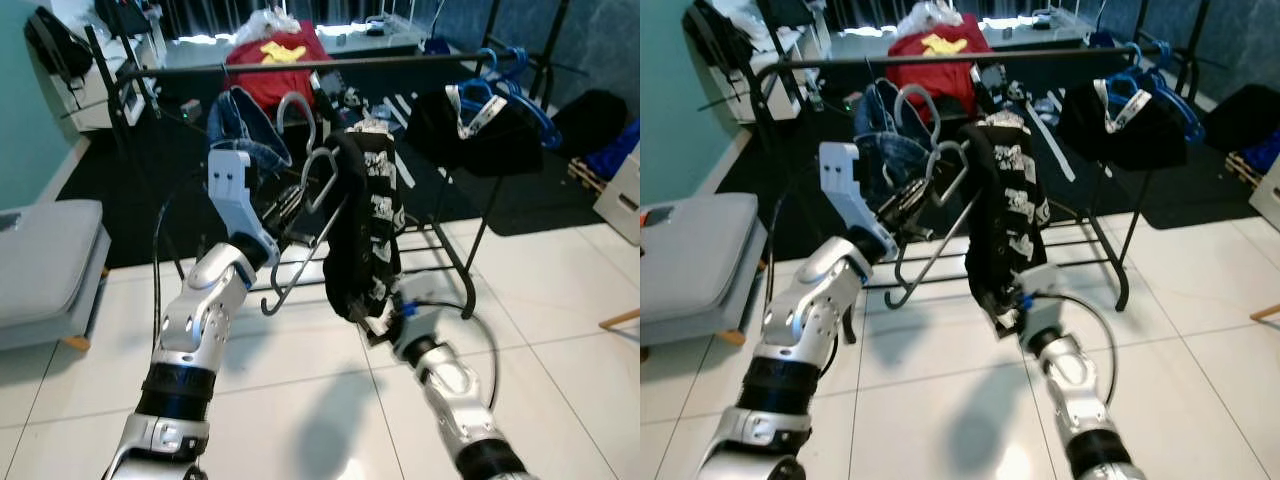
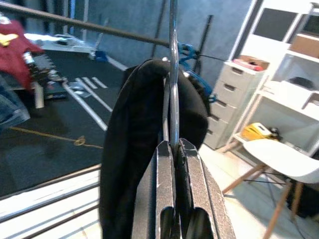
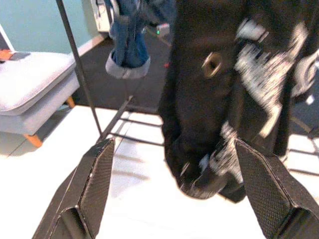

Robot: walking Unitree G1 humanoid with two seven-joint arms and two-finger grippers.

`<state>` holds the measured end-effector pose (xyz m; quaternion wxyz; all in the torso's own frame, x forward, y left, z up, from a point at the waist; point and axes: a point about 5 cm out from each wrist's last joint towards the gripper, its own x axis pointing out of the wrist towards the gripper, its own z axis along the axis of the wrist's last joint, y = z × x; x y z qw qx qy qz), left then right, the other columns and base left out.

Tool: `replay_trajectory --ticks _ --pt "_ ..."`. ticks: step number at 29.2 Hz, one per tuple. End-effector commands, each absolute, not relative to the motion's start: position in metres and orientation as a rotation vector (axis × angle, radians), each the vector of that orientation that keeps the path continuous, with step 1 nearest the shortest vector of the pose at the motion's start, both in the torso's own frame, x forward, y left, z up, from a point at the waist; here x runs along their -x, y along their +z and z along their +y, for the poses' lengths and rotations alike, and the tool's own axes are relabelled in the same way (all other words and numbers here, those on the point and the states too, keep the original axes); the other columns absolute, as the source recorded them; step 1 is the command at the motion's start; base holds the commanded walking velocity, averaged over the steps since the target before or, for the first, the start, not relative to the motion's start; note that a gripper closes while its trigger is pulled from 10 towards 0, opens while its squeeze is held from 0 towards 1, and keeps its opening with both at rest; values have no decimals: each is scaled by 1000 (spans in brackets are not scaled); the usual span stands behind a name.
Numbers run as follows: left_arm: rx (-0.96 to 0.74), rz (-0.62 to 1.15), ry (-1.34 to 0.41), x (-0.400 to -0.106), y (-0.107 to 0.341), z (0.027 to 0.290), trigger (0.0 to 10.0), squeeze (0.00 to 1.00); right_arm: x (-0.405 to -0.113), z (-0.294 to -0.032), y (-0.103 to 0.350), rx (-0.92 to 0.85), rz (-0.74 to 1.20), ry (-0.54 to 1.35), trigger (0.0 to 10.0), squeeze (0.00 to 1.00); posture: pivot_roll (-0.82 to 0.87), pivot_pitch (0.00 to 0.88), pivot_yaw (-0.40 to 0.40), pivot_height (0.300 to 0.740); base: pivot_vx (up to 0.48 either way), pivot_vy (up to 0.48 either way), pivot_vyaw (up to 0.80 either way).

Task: Hang hanger

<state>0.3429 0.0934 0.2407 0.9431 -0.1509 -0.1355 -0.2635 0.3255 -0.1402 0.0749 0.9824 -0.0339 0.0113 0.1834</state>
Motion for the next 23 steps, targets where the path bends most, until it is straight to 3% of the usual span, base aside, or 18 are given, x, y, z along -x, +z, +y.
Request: replay_trajectory --ticks 1,5,12,23 --pt "316 -367 -571 -337 264 91 0 0 -329 -138 76 65 17 356 10000 0 43 60 67 740 0 0 0" --pt "319 -368 -583 -335 265 88 0 0 -333 -138 76 70 29 334 10000 0 46 63 63 740 0 0 0" --pt "337 -362 -605 -326 271 80 0 0 -350 -139 88 293 14 231 10000 0 71 82 48 740 0 0 0" --pt "342 -361 -632 -319 279 78 0 0 -359 -135 96 325 7 225 10000 0 96 107 35 740 0 0 0"
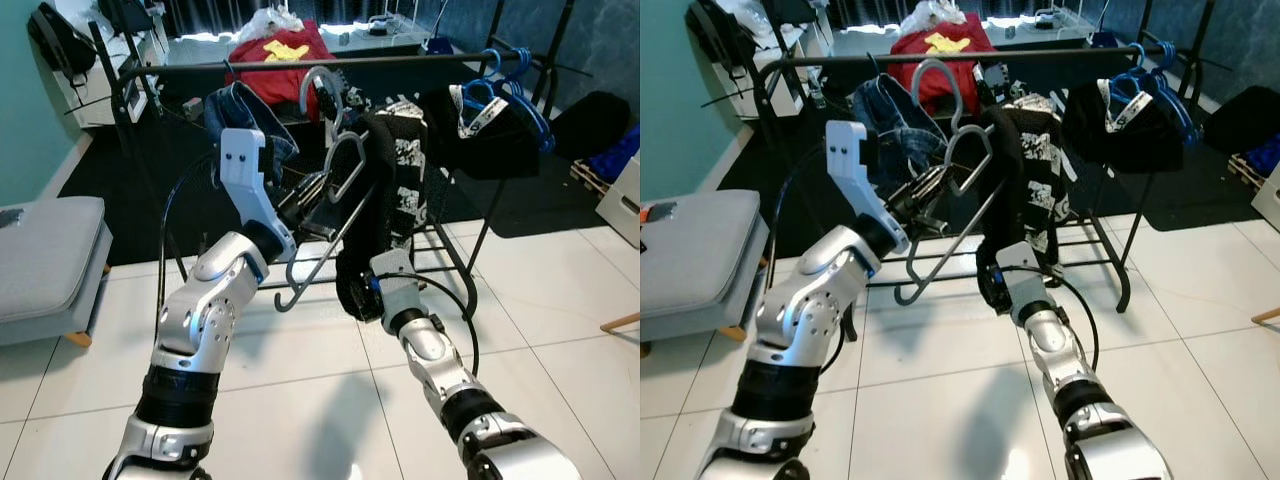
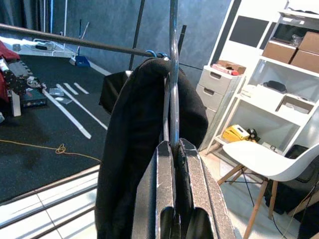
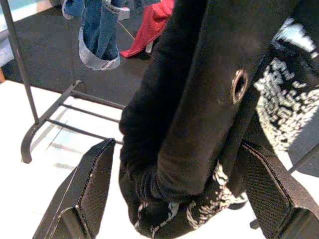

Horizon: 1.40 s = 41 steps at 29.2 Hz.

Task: Hang hanger

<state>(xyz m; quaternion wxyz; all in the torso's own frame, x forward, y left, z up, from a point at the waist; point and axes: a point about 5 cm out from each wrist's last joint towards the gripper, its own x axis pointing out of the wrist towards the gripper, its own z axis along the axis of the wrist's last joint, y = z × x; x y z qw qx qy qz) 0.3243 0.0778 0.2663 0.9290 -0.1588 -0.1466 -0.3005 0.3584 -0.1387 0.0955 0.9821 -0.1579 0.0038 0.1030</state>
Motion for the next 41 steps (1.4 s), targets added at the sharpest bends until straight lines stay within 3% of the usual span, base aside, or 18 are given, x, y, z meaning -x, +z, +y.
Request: replay_trajectory --ticks 1,9,10,11,12,31,41 --pt "342 -361 -632 -319 279 78 0 0 -359 -135 96 325 7 225 10000 0 96 107 35 740 0 0 0" --pt "359 -355 -652 -312 283 72 0 0 -363 -135 98 327 23 191 10000 0 101 113 30 740 0 0 0" --pt "360 -352 -652 -311 283 72 0 0 -364 -136 98 325 23 180 4392 0 100 115 32 740 0 0 0" --pt "360 -351 -652 -311 283 72 0 0 -364 -136 99 321 21 174 4392 0 100 115 32 740 0 0 0" --pt "360 -348 -653 -311 284 73 0 0 -364 -137 99 318 20 168 0 0 100 115 32 740 0 0 0" --pt "349 -335 -655 -311 285 74 0 0 -364 -143 97 290 29 149 0 0 99 113 35 740 0 0 0" --pt "320 -305 -530 -322 278 85 0 0 -358 -139 96 164 -15 208 0 0 91 114 39 740 0 0 0"
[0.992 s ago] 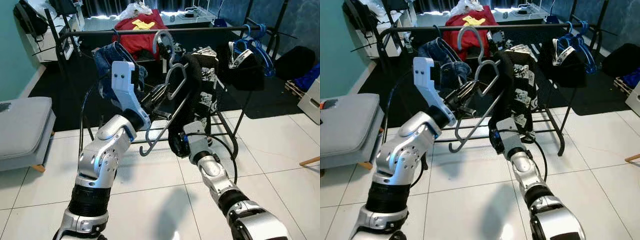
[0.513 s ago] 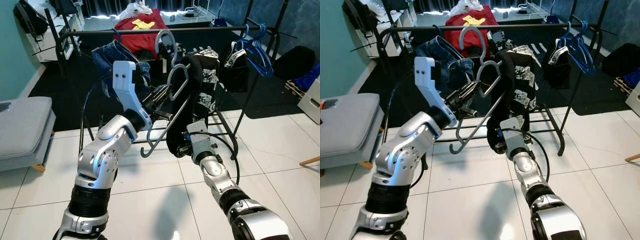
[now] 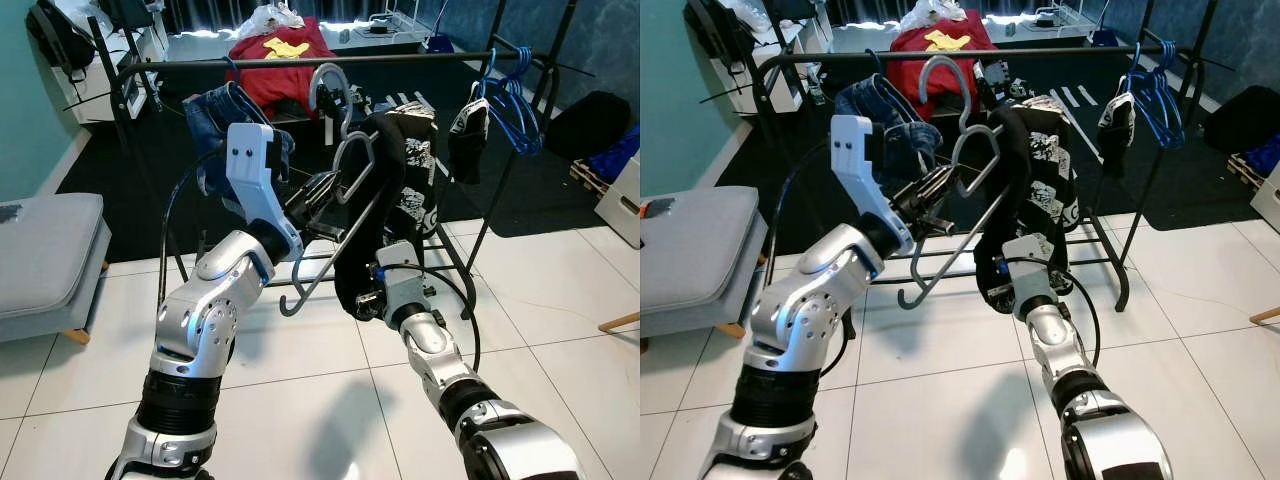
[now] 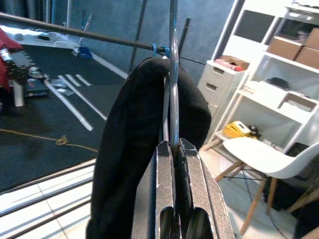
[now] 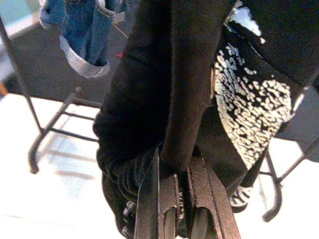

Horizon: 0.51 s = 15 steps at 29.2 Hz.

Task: Hang hanger

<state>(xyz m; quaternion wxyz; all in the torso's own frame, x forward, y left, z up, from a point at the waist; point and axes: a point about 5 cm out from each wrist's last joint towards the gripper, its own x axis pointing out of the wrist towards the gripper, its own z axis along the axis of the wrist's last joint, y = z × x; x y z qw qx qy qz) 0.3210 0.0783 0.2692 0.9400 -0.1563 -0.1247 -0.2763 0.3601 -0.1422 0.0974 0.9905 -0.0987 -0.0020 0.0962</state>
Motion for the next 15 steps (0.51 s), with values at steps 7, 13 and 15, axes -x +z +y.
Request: replay_trajectory --ticks 7,13,15 --pt "380 -290 -437 -335 271 89 0 0 -352 -121 102 -46 -72 378 0 0 67 109 64 740 0 0 0" --pt "422 -281 -333 -345 262 93 0 0 -343 -93 108 -143 -46 626 0 0 51 99 70 740 0 0 0" --pt "426 -279 -313 -347 261 93 0 0 -339 -83 108 -158 -26 701 0 0 50 94 68 740 0 0 0"
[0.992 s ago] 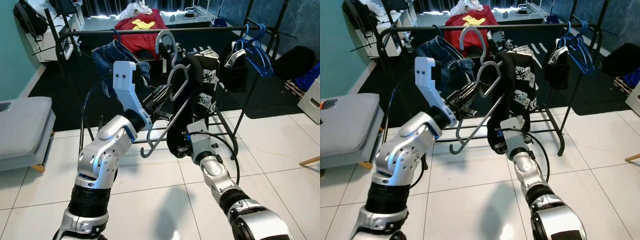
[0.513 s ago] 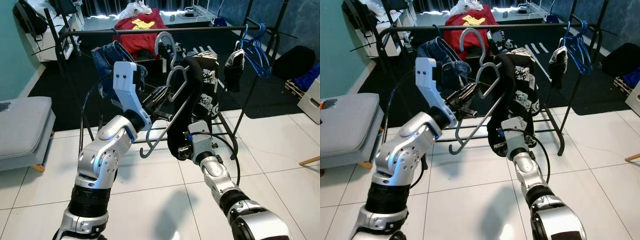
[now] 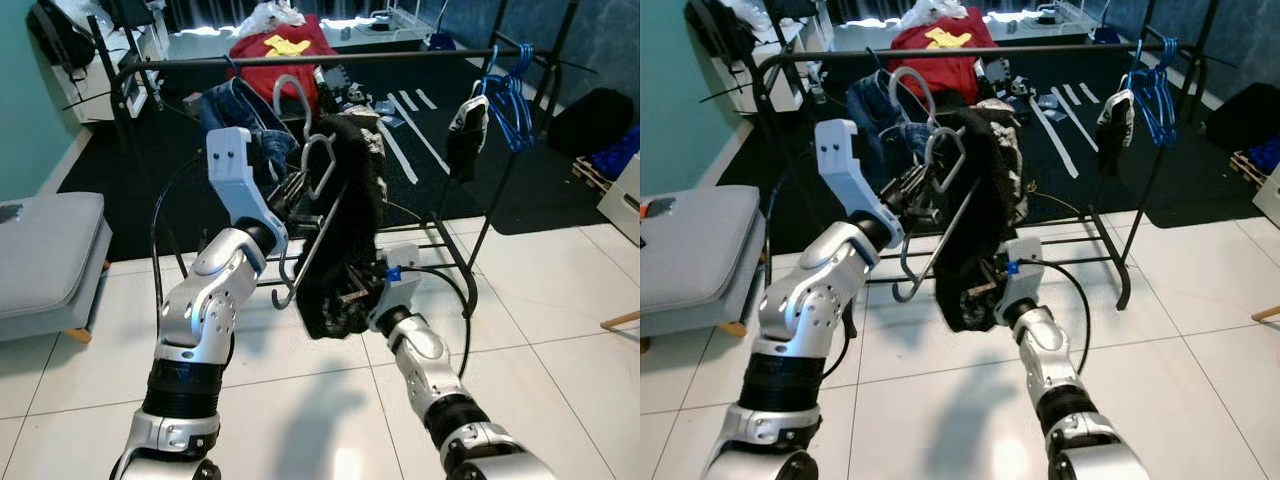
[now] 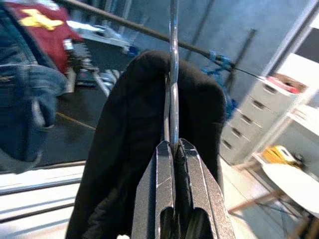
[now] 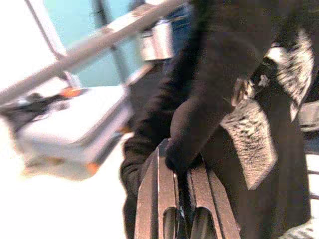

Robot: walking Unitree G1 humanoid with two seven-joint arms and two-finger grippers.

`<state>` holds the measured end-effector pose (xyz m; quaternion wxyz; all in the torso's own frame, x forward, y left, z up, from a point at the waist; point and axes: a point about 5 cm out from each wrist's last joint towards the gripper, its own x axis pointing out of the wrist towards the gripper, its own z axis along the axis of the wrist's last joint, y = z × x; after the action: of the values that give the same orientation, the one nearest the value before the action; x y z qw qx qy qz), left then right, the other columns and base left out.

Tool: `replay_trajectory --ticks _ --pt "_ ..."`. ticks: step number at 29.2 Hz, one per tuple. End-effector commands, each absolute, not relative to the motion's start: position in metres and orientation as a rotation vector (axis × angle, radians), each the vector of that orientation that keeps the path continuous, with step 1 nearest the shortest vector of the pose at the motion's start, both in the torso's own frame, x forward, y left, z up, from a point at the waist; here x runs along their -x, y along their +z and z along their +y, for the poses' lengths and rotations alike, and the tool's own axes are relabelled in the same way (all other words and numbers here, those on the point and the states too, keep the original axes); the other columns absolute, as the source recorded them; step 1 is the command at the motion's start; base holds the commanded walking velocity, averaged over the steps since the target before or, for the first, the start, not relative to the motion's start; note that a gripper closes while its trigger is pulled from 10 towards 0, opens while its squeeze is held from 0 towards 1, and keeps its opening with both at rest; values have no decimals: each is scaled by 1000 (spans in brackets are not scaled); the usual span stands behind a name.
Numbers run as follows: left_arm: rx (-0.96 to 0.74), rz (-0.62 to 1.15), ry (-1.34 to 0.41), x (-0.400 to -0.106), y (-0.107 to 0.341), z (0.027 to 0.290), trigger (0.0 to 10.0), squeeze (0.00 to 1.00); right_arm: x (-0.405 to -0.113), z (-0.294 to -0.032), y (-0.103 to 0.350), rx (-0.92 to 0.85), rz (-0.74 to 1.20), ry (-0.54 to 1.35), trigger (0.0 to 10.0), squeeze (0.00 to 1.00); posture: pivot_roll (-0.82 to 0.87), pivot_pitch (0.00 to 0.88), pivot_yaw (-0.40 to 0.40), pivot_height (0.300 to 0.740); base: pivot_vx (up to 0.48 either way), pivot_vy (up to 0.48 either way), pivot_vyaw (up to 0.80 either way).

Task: Hang hanger

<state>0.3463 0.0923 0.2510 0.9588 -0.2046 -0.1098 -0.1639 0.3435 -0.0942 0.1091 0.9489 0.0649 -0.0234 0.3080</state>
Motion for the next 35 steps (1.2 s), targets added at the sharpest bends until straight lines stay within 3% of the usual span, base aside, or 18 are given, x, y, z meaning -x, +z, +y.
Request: replay_trajectory --ticks 1,15,19,21,35 --pt "421 -278 -298 -348 261 93 0 0 -337 -77 108 -165 -15 744 0 0 50 94 68 740 0 0 0" --pt "269 -285 -198 -357 249 95 0 0 -314 -40 121 -251 84 1059 0 0 49 79 71 740 0 0 0" --pt "269 -285 -198 -357 249 95 0 0 -314 -40 121 -251 84 1059 0 0 49 79 71 740 0 0 0" --pt "203 -282 -136 -364 240 99 0 0 -304 -35 129 -268 143 1171 0 0 47 80 68 740 0 0 0" --pt "47 -269 -54 -373 226 106 0 0 -282 -36 137 -291 257 1376 0 0 45 91 70 740 0 0 0"
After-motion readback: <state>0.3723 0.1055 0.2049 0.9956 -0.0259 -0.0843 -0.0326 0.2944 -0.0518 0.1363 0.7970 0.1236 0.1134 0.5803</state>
